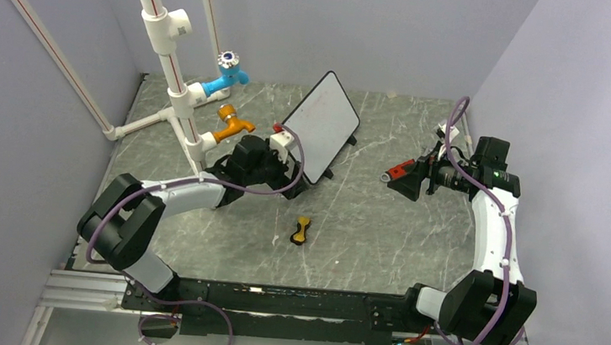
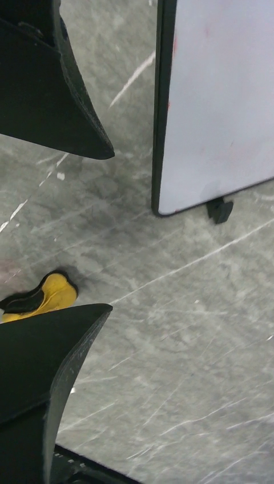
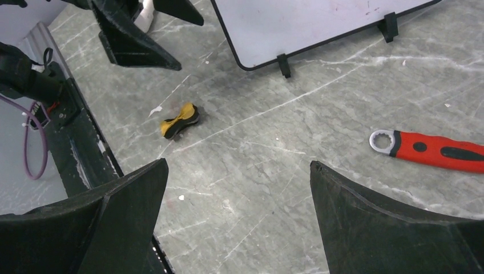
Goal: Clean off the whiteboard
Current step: Reset both arms
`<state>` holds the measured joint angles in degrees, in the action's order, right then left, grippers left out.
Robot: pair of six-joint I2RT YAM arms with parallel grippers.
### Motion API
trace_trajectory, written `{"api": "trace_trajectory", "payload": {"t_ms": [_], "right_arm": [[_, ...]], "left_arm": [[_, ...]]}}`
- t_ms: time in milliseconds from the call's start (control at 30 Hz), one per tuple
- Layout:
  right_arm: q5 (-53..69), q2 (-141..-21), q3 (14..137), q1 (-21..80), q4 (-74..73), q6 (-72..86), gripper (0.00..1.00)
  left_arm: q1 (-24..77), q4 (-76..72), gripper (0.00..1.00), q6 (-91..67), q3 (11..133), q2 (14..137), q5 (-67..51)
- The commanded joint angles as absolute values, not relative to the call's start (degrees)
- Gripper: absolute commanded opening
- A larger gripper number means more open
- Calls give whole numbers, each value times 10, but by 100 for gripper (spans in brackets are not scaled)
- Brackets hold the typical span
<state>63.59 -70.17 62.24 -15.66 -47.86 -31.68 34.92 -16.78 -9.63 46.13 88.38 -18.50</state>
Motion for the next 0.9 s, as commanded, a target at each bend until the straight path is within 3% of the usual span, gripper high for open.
{"api": "trace_trajectory", "payload": {"t_ms": [0,167,367,667,867], "right_arm": [[613,-682,618,-156,-453,-322,96],[536,-628,575,-156,-419,-313,98],[383,-540,535,-164,-314,-205,100],[263,-504,541,-171,-251,22,100],[244,-481,537,-171,-243,46,100]], "left_arm": [[385,-112,99,-43,489,869,-225],[455,-112,99,-21,460,772,-174],[463,-143,99,-80,361,561,-125],[459,64,100,-134,342,295,27],[458,168,99,-135,350,208,101]]}}
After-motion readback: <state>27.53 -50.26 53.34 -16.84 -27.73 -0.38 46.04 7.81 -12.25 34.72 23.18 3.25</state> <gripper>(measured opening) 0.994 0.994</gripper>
